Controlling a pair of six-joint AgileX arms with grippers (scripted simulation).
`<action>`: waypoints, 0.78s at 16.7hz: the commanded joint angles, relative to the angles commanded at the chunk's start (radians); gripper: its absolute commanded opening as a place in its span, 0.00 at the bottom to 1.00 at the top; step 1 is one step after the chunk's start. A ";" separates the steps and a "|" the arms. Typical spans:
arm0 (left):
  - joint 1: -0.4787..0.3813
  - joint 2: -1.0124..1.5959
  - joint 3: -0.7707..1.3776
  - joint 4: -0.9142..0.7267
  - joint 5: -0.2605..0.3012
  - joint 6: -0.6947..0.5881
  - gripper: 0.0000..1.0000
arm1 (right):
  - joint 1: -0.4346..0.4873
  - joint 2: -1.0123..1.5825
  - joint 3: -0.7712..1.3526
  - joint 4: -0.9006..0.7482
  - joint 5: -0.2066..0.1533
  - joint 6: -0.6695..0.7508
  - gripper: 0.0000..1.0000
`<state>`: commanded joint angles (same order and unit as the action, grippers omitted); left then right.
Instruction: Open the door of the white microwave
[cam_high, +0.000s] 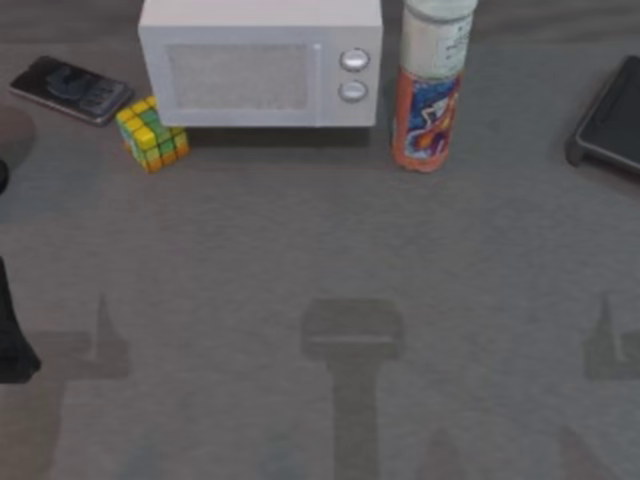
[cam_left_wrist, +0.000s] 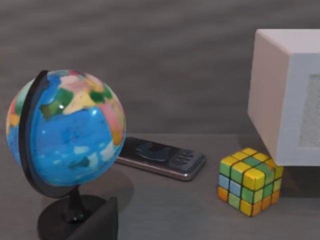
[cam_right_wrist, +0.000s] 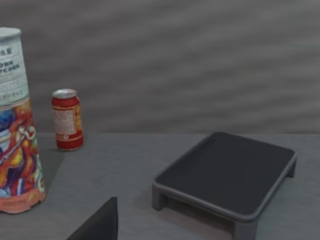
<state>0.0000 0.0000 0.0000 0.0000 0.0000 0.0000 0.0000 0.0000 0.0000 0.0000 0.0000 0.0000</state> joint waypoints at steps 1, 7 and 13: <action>0.000 0.000 0.000 0.000 0.000 0.000 1.00 | 0.000 0.000 0.000 0.000 0.000 0.000 1.00; -0.035 0.108 0.139 -0.075 -0.001 -0.018 1.00 | 0.000 0.000 0.000 0.000 0.000 0.000 1.00; -0.137 0.474 0.569 -0.321 -0.020 -0.077 1.00 | 0.000 0.000 0.000 0.000 0.000 0.000 1.00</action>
<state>-0.1367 0.4738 0.5692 -0.3209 -0.0198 -0.0771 0.0000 0.0000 0.0000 0.0000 0.0000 0.0000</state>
